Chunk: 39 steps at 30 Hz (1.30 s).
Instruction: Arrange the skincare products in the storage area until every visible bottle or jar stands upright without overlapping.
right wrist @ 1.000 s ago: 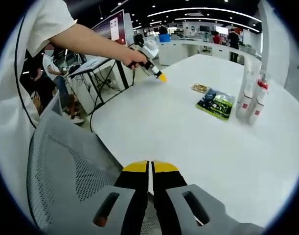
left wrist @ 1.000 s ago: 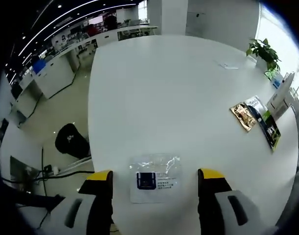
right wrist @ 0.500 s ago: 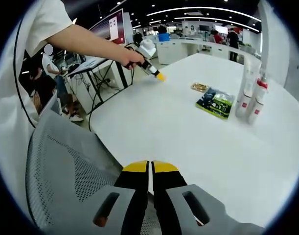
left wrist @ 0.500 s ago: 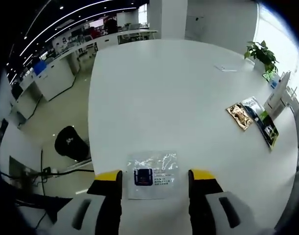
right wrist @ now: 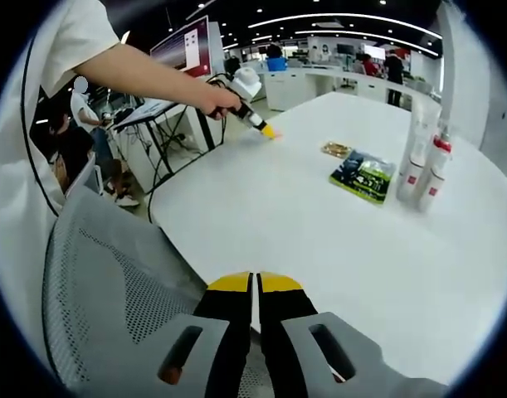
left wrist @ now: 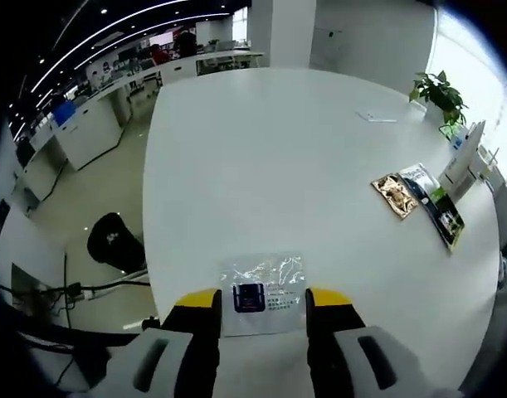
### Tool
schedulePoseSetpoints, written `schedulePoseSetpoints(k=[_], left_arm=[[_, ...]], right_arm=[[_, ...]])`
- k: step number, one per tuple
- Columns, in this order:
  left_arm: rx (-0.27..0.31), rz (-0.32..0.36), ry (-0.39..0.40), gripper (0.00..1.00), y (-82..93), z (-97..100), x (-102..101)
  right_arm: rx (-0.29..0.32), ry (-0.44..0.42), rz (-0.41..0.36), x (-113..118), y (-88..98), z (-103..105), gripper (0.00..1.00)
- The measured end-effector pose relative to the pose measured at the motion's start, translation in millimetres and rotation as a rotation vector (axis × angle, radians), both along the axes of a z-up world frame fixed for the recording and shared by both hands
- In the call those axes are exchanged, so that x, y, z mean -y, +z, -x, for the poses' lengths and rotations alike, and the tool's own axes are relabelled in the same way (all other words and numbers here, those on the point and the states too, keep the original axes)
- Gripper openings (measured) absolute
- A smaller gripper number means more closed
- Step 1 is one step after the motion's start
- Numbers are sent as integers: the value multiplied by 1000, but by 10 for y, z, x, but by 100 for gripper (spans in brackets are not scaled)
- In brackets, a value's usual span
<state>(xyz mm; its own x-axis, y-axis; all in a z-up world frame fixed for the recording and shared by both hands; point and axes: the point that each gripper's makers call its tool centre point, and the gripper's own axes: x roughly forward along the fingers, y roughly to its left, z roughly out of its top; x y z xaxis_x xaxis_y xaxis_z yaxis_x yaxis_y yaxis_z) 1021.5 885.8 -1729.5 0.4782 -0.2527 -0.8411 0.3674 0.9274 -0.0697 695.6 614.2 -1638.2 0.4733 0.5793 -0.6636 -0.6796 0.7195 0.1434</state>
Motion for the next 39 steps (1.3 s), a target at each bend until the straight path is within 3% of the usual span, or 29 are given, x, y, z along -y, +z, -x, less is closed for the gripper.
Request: schedulePoseSetpoints(k=[7,11,13,22,25,34,39], left_arm=[[32,34,-20,41,153,113,125],[65,91,-24,41,260,188,206],[83,110,-10,41,384,329,267],[122,225,-12,41,749,1181,575],[123,268,2,41,866,1603,694],[138,377,54,41,1188,2406,1035],[133,428,57,41,1217,2753,1296]], right_arm=[[9,6,-5,-14,23,-1,1],[16,15,-12,-33,42,7,1],[21,20,-23,-50,63,9,1],[54,15,-85,-87,193,-12,1],[68,26,-95,-117,222,10,1],[75,59,-140,-200,288,50,1],[104,63,-177,-215,389,52,1]])
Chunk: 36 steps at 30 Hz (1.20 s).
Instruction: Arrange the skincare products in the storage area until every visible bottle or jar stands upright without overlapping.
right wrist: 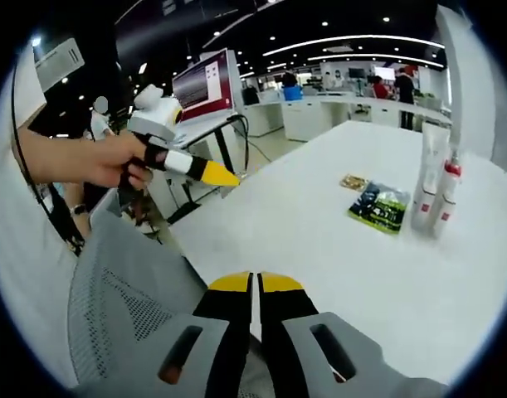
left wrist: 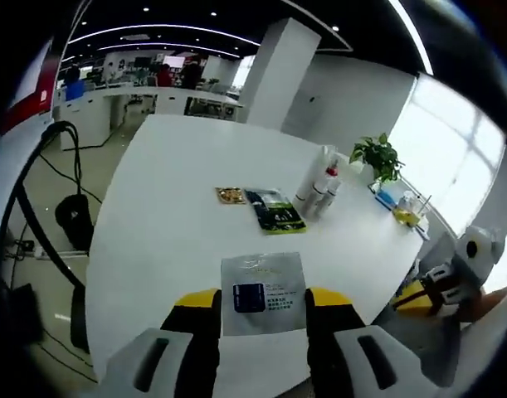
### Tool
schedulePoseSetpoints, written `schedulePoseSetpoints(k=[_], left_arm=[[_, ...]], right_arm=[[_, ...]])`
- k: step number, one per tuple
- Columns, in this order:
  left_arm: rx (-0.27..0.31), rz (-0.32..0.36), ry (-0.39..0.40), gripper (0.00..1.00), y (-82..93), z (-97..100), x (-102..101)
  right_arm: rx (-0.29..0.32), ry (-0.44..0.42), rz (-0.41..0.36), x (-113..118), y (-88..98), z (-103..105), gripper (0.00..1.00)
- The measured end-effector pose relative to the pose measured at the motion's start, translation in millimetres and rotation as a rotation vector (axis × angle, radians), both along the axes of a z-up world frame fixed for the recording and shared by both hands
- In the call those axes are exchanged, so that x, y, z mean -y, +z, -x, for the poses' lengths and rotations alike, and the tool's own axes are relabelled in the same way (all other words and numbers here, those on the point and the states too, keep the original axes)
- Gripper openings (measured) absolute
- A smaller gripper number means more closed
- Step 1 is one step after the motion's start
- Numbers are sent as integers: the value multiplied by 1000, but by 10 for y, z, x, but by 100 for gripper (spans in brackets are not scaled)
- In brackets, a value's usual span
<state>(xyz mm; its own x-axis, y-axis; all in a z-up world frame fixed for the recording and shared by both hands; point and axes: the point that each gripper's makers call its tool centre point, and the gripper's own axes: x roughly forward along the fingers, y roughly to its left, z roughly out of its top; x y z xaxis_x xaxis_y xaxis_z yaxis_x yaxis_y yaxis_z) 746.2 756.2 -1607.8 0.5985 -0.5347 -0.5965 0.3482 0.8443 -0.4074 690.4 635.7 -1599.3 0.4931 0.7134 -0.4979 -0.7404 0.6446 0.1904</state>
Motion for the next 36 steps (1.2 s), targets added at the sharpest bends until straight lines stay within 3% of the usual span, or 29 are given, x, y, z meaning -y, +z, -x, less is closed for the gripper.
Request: schedulePoseSetpoints(k=[5,7,12,18,27,30,34,36], left_arm=[[11,14,-20,41,-26,205,222],[5,-4,-68,41,-67,301,330],[41,5,-73,41,-19,374,427],[100,122,-83,41,136,416,584],[227,106,-182,41,287,490,721],[282,87,-253,41,333,561,818],[320,18,-343,41,268,655,885],[326,21,-344,41,280,665,910]], right_arm=[[65,14,-26,-21,130,27,2],[86,11,-42,-18,181,19,2],[171,-25,-161,0,467,-25,10],[125,-22,-221,-19,502,-7,13],[64,-48,-304,11,559,-20,11],[38,-46,-333,-2,565,-17,11],[-8,-59,-371,10,563,-36,15],[-17,-60,-378,2,560,-38,16]])
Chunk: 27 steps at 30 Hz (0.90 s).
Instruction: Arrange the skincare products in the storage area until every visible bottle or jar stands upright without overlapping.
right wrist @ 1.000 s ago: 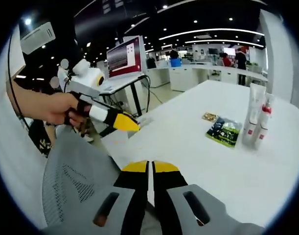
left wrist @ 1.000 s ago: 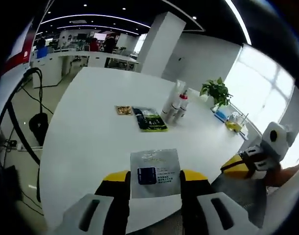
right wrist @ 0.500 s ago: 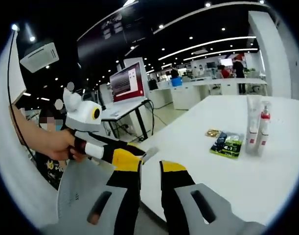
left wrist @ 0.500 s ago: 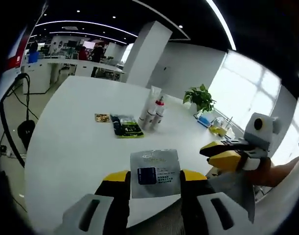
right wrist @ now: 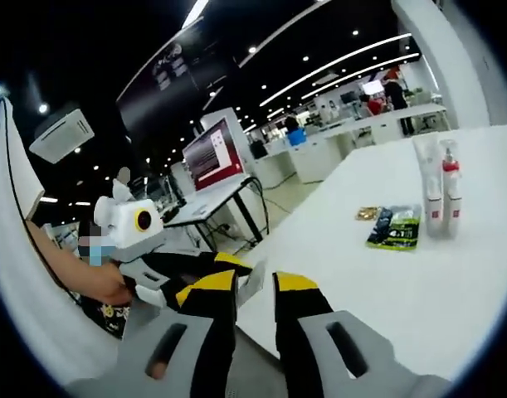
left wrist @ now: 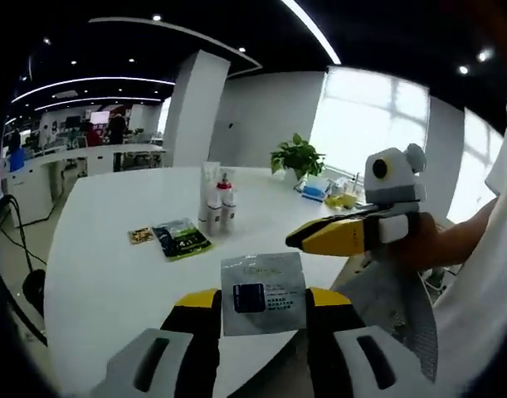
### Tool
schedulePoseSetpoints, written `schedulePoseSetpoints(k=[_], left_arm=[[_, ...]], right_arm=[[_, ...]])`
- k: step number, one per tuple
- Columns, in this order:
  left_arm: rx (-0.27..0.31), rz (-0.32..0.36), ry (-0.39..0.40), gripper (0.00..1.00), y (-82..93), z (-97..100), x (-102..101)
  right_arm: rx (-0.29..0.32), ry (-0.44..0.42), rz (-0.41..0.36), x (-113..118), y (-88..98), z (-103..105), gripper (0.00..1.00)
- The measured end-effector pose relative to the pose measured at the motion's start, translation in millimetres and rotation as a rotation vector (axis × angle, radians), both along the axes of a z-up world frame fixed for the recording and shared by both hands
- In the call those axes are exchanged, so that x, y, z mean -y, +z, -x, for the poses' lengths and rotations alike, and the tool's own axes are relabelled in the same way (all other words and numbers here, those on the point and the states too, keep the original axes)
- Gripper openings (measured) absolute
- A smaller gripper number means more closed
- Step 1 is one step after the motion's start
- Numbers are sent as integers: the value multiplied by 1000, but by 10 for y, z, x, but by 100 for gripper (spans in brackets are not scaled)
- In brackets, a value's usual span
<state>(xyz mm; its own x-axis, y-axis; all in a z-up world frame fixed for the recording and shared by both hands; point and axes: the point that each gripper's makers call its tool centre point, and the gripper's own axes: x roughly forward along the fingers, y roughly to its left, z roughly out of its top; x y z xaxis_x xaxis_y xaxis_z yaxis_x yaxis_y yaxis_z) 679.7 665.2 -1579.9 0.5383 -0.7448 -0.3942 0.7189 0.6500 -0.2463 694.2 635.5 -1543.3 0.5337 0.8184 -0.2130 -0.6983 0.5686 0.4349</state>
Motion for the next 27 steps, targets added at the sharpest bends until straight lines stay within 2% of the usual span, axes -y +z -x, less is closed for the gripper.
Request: schedulePoseSetpoints(k=[4,9,16,21,27], left_arm=[[32,10,1,41,36,-28,-18],[100,-7,-13,41,55,-75,-35],[152,-36,-45,41,69,-36,34],[164,-27,-48,41,101,-46,40],[166,-13,-57,41,117,-39,58]], right_arm=[[-31,23,12,-59,-61,40,18],[-82,27,6,-60,-123,33,21],[-126,17,-41,-23,-93,25,12],[-120,46,-51,-49,-57,72,2],[-83,47,-31,-34,-33,95,0]])
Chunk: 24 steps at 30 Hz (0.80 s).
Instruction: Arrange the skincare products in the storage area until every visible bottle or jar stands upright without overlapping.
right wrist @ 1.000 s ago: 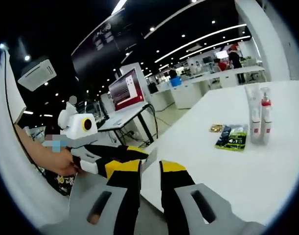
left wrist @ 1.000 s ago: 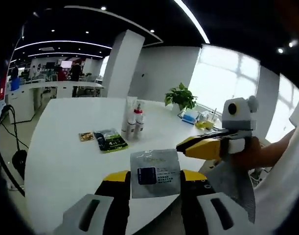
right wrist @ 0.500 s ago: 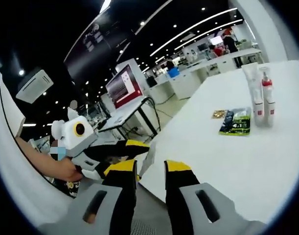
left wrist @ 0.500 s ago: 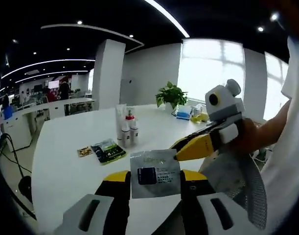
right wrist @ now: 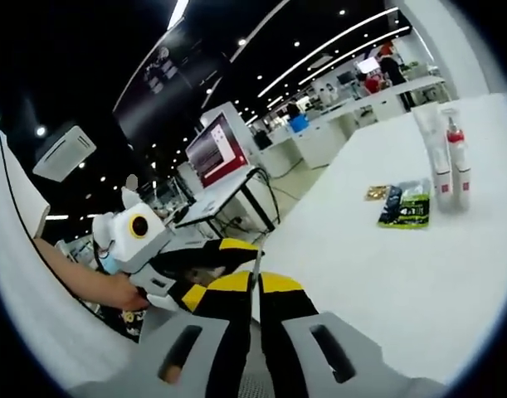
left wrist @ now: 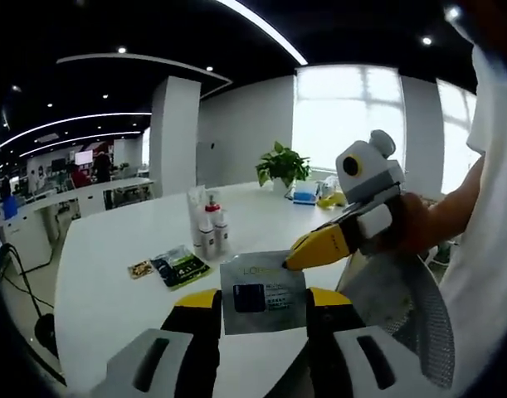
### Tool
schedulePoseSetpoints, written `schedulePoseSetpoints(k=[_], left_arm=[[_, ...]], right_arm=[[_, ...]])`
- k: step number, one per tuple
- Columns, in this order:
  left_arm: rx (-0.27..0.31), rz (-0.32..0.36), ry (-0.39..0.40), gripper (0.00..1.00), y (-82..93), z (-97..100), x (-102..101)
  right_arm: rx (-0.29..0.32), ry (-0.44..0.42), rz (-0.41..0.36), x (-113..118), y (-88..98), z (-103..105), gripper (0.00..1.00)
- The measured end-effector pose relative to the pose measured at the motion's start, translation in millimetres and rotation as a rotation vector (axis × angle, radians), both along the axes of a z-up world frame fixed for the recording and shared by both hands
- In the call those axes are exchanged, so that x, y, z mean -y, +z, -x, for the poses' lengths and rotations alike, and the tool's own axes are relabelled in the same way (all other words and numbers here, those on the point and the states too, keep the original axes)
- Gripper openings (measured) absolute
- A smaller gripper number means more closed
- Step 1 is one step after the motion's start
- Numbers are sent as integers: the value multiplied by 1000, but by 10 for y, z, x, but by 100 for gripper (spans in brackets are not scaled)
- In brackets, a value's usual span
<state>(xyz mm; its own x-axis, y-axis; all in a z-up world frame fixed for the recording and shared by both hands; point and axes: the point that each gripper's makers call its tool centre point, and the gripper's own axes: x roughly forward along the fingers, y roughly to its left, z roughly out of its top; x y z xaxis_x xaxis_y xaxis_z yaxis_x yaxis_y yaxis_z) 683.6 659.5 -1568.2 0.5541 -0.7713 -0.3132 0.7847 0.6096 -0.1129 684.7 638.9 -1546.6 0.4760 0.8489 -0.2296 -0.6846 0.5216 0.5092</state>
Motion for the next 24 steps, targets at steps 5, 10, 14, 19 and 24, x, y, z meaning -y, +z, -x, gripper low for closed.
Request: schedulePoseSetpoints(k=[5,10,14,19,24], left_arm=[[-57,42,-5,42,3,10,2],[-132,175,3,42,120,-5,-38],[-201,269,-6,45,169,-4,-38],[-244,349,-8,43,234,-16,-61],[-279,395,-25,29,265,21,-46]], right_arm=[[43,4,11,8,34,18,0],[76,-8,2,53,84,-3,0],[69,-5,-20,50,117,7,0],[77,13,-47,50,176,51,0],[73,50,-86,21,234,118,0]])
